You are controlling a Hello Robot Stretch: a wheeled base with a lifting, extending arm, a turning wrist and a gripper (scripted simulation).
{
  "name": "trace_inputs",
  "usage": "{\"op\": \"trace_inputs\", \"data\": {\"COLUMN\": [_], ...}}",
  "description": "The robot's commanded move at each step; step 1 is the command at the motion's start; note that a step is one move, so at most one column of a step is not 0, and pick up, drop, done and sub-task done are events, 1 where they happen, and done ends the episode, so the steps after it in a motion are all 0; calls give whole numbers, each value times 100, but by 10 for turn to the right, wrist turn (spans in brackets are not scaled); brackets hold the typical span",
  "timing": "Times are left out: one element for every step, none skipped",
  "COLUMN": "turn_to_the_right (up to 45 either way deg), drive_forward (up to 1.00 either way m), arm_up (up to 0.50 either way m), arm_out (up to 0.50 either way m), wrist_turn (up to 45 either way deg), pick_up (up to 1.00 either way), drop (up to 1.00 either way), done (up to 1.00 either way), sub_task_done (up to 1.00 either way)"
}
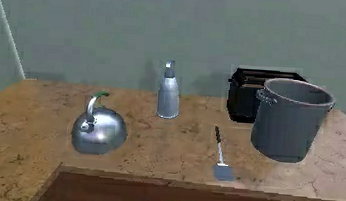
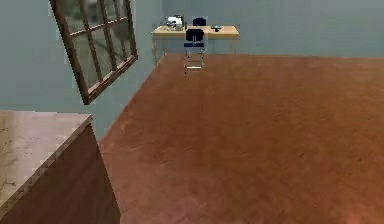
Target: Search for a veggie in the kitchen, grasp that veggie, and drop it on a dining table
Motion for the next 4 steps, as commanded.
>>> {"op": "trace_inputs", "data": {"turn_to_the_right": [-450,-450,-450,450], "drive_forward": [0,0,0,0], "arm_up": [0,0,0,0], "arm_out": [0,0,0,0], "wrist_turn": [0,0,0,0], "pick_up": [0,0,0,0], "drop": [0,0,0,0], "done": [0,0,0,0], "sub_task_done": [0,0,0,0]}}
